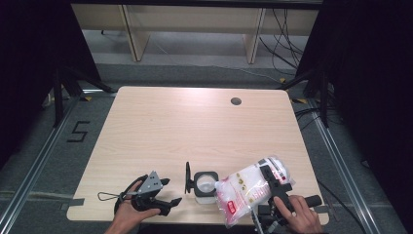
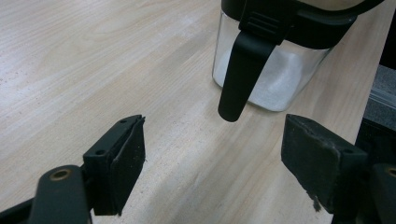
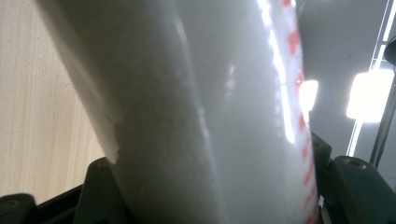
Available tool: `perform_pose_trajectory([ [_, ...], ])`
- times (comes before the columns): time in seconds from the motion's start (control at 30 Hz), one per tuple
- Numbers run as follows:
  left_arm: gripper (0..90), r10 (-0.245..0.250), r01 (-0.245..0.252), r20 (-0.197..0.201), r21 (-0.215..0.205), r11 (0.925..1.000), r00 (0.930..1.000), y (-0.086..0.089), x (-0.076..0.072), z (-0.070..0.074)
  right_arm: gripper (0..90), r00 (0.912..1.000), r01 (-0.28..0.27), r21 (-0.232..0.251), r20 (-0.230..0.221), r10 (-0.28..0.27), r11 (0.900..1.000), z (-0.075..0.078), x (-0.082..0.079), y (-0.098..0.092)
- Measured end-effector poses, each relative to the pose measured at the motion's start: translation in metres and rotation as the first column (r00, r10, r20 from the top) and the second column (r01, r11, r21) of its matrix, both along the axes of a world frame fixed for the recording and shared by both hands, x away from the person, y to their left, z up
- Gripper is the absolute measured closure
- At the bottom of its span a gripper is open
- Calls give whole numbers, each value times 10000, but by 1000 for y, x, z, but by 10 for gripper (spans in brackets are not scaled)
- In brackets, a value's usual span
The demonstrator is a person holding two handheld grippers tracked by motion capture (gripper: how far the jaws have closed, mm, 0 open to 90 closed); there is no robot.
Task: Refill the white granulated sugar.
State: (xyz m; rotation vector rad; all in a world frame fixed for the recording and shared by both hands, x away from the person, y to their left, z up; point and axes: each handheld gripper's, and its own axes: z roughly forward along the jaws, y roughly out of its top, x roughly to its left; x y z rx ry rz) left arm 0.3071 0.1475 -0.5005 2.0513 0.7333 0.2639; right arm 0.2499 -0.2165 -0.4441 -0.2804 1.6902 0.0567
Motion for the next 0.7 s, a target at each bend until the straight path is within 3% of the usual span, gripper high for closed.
perform_pose_trajectory([
  [0.07,214,-1,1,-5,8,10000,10000,0,0,0,407,9997,-195,-453,110,200,9988,3,1,1],
  [0.1,213,3,-3,-1,3,10000,10000,0,0,0,407,10000,-73,-80,54,74,9999,1,0,0],
  [0.13,213,12,-12,-14,-6,10000,10000,0,0,0,407,9995,-257,-459,159,264,9986,3,1,1],
  [0.17,213,41,-41,-27,5,10000,10000,0,0,0,407,10000,-60,-36,43,60,10000,0,0,0],
  [0.2,213,27,-27,-32,-14,10000,10000,0,0,0,407,9999,-117,-218,19,117,9997,1,1,1],
  [0.23,214,3,-3,-7,9,10000,10000,0,0,0,407,10000,32,3,-64,-32,10000,-1,0,0],
  [0.27,213,-12,12,7,34,10000,10000,0,0,0,407,9993,-317,-587,185,329,9978,4,1,2],
  [0.37,213,13,-12,-7,20,10000,10000,0,0,0,407,9997,-206,-333,101,209,9992,2,1,2],
  [0.43,214,-5,5,-1,9,10000,10000,0,0,0,407,10000,-40,-659,24,42,9978,4,-1,2],
  [0.53,214,1,-2,20,100,9999,10000,0,0,0,407,10000,-20,-565,-12,19,9984,4,-1,2],
  [0.6,213,-85,84,96,94,9999,9999,0,1,0,407,9999,41,-50,-104,-42,10000,-1,-1,2],
  [0.7,213,-9,9,-1,16,10000,10000,0,0,0,407,10000,5,-257,-57,-6,9997,1,0,3],
])
